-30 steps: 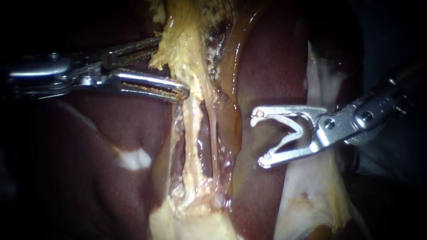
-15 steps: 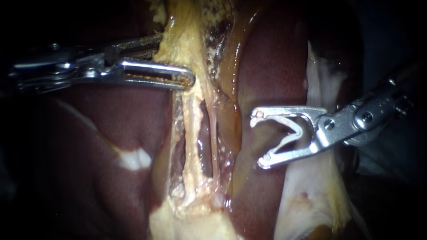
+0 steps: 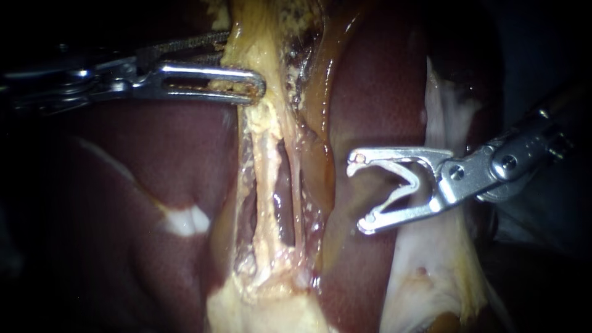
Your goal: Grabbing gallbladder
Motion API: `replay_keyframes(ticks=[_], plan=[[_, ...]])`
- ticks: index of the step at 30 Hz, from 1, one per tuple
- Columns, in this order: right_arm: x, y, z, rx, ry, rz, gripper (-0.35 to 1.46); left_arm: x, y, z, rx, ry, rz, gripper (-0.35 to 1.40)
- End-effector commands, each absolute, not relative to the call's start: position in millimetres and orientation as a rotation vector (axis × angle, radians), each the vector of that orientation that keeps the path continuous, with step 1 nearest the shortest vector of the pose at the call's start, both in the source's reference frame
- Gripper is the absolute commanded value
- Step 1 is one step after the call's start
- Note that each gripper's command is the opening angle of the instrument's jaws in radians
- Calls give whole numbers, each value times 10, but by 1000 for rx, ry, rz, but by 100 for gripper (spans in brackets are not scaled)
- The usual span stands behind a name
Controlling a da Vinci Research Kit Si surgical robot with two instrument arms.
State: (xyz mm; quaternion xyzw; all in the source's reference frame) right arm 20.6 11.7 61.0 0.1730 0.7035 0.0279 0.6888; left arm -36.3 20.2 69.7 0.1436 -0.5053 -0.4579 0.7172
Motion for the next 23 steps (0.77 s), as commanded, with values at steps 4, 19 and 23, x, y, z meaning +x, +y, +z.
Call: replay_keyframes(ticks=[4, 19, 23], plan=[[206, 117, 609, 387, 1574, 62, 48, -355, 202, 694, 343, -1106, -1044, -35], [206, 117, 609, 387, 1574, 62, 48, -349, 204, 689, 341, -1078, -1070, -35], [206, 117, 609, 387, 1574, 63, 48, -349, 203, 689, 341, -1078, -1070, -35]])
